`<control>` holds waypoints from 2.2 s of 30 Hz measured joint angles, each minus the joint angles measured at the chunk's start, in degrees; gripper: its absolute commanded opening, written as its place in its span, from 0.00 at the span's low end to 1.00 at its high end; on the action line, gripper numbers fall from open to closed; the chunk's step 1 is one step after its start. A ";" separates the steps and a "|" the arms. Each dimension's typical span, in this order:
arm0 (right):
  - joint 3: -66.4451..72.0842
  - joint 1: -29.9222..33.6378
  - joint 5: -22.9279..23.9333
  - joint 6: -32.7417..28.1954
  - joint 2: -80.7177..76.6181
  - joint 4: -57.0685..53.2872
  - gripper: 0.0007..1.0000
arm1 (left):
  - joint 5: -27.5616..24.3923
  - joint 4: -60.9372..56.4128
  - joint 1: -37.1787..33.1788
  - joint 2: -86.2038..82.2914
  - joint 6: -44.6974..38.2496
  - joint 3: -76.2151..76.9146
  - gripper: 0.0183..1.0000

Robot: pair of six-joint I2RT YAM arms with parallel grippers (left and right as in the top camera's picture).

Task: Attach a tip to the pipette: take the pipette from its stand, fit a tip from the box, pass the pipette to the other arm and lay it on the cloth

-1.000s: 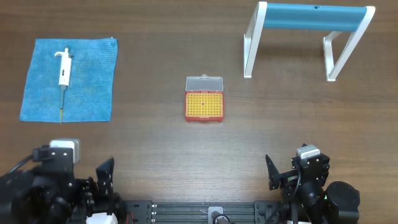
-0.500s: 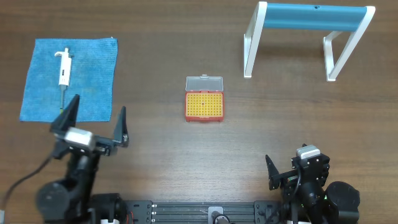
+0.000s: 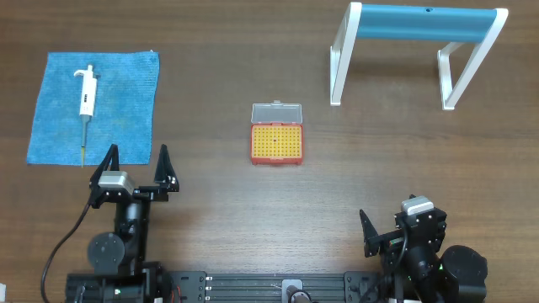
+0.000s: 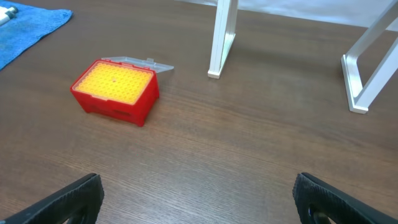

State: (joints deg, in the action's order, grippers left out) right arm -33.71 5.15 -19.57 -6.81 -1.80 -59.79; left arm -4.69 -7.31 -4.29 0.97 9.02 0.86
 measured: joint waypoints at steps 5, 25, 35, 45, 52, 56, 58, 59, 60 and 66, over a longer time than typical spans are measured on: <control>0.00 0.00 0.00 0.00 0.00 -0.04 0.98 | 2.21 7.06 0.00 -0.11 0.98 -0.35 0.96; 0.00 0.00 0.00 0.00 0.00 -0.02 0.99 | 3.19 11.54 0.00 -0.20 1.42 -0.44 0.96; 0.00 0.00 0.00 0.00 0.00 -0.02 0.98 | 3.19 11.54 0.00 -0.20 1.42 -0.44 0.96; 2.45 0.00 2.67 -0.81 0.04 13.11 0.98 | 3.19 11.54 0.00 -0.20 1.57 -0.44 0.96; 18.34 -0.02 10.47 -1.64 0.13 44.39 0.98 | 3.21 11.56 0.00 -0.31 1.57 -0.42 0.96; 26.58 -2.36 13.60 -1.68 0.37 51.69 0.98 | 3.21 11.56 0.00 -0.31 1.60 -0.42 0.96; 28.09 -4.04 15.65 -1.68 0.74 52.33 0.98 | 3.21 11.56 0.00 -0.31 1.57 -0.42 0.96; 28.44 -4.70 16.59 -1.70 0.90 52.52 0.98 | 3.21 11.56 0.00 -0.31 1.57 -0.42 0.96; 28.65 -5.18 17.31 -1.70 0.98 52.61 0.98 | 3.21 11.56 0.00 -0.31 1.57 -0.42 0.96; 31.56 -6.54 18.16 -1.68 1.01 54.10 0.98 | 3.21 11.56 0.00 -0.31 1.57 -0.42 0.96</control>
State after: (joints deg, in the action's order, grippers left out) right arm -2.15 -1.39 -1.41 -8.49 -0.80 -5.69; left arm -1.48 4.25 -4.29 0.67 10.59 0.45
